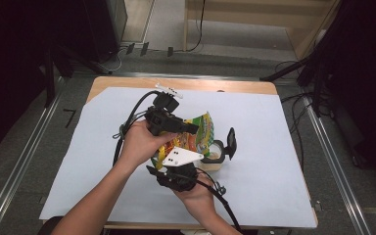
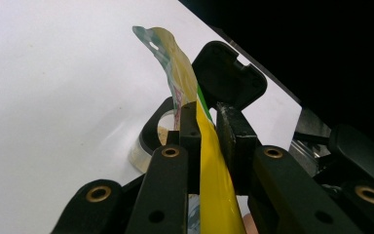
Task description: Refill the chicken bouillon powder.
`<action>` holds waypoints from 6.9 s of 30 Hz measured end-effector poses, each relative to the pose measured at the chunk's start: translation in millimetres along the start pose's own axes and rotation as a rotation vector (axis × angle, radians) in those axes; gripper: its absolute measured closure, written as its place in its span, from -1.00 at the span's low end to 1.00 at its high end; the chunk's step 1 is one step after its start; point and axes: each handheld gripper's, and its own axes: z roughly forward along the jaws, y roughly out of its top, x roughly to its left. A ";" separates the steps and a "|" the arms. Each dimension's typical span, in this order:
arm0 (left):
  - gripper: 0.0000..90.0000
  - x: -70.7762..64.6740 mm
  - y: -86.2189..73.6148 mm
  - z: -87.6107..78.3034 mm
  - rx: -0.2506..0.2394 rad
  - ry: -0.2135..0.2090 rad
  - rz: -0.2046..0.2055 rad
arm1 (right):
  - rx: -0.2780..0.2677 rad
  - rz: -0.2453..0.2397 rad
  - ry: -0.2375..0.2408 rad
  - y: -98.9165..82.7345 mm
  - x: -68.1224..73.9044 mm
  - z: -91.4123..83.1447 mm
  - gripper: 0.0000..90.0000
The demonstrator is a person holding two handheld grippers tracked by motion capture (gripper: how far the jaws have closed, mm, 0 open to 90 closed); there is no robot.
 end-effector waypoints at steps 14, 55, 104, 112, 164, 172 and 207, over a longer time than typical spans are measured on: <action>0.82 4.6 -0.4 -0.3 0.009 -0.065 -0.055 | 0.005 -0.005 -0.003 -0.7 0.6 0.8 0.54; 0.79 3.6 -0.1 -3.3 -0.017 -0.068 -0.056 | -0.007 -0.026 -0.022 0.4 -1.5 3.5 0.55; 0.79 7.0 7.6 8.2 0.007 -0.101 -0.063 | -0.001 0.020 -0.010 -0.5 -5.7 -4.5 0.55; 0.79 8.9 8.2 8.0 0.006 -0.107 -0.070 | -0.002 0.030 -0.006 0.3 -4.7 -5.8 0.55; 0.79 15.7 4.9 2.6 -0.002 -0.102 -0.090 | 0.011 0.003 0.006 2.6 -2.7 -3.7 0.54; 0.79 16.3 3.9 1.2 -0.010 -0.099 -0.093 | 0.013 -0.004 0.005 3.0 -3.0 -3.0 0.54; 0.78 15.9 1.6 -1.2 -0.011 -0.081 -0.087 | 0.026 -0.011 0.009 3.2 -4.1 0.2 0.55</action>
